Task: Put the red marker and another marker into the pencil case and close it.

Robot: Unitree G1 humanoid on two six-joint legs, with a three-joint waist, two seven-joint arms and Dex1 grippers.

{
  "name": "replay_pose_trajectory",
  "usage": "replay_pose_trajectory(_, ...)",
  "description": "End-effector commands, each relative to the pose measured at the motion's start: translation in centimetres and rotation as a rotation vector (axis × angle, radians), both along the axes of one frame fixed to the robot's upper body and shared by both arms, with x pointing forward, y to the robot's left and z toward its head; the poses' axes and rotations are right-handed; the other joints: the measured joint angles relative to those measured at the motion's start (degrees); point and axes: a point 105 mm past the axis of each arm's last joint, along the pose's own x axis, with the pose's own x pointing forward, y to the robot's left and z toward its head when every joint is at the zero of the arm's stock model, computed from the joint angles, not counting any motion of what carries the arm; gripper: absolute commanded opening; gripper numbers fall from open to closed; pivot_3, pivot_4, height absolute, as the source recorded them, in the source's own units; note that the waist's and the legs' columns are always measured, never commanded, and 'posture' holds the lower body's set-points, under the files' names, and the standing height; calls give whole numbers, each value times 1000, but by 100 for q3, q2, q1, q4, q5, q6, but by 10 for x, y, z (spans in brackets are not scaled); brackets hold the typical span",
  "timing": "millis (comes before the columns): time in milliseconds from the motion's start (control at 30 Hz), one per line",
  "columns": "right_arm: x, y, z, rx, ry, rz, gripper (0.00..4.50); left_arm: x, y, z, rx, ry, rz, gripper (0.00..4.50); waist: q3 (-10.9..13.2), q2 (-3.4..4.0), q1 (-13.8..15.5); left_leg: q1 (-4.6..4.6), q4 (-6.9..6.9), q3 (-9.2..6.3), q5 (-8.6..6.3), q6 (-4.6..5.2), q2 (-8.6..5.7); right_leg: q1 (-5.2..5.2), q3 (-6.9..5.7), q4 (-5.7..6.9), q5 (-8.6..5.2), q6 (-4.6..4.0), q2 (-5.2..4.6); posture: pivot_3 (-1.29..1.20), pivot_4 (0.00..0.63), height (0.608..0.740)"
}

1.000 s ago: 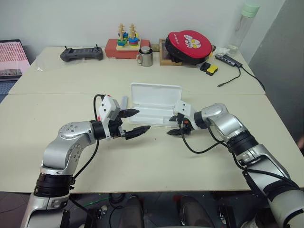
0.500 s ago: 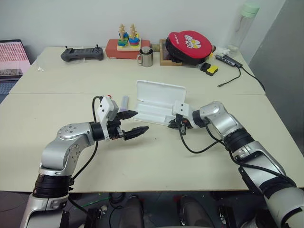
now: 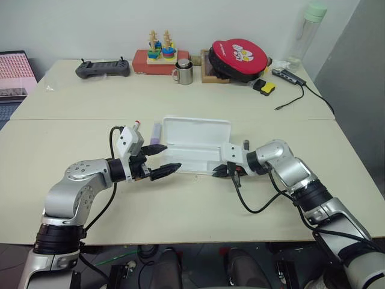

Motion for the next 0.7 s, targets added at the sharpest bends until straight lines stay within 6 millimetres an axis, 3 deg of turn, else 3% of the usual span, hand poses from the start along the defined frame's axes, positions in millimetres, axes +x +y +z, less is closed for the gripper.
replay_pose_trajectory(33,-10,4,4,14,5,40,22,2,14,12,-46,-27,61,4500,0,0,-2,0,0,0,0,0,0,0,0,0,0,0,0,0,150,740)
replay_pose_trajectory(367,-14,9,16,68,7,44,2403,14,53,28,-208,-39,291,4500,0,-1,0,0,2,-2,0,0,0,0,-1,0,1,1,0,0,150,740)
replay_pose_trajectory(467,-12,17,54,223,-7,17,3009,18,74,41,-334,-61,412,4500,0,-1,3,0,2,-3,0,-1,0,1,0,0,2,2,-1,0,150,740)
replay_pose_trajectory(567,-8,20,102,425,-32,-46,3866,47,117,31,-283,-84,746,4500,0,-1,16,0,2,-6,0,-1,0,4,-3,2,2,1,0,0,150,740)
replay_pose_trajectory(633,-4,21,121,509,-49,-92,4324,58,126,21,-217,-74,840,4500,0,-1,32,1,7,-21,2,0,0,5,-12,6,5,6,6,0,150,740)
replay_pose_trajectory(700,-2,22,131,548,-74,-123,4457,66,123,12,-200,-41,855,4500,-5,-8,36,4,8,-21,2,-1,-1,13,-10,1,8,10,5,0,150,740)
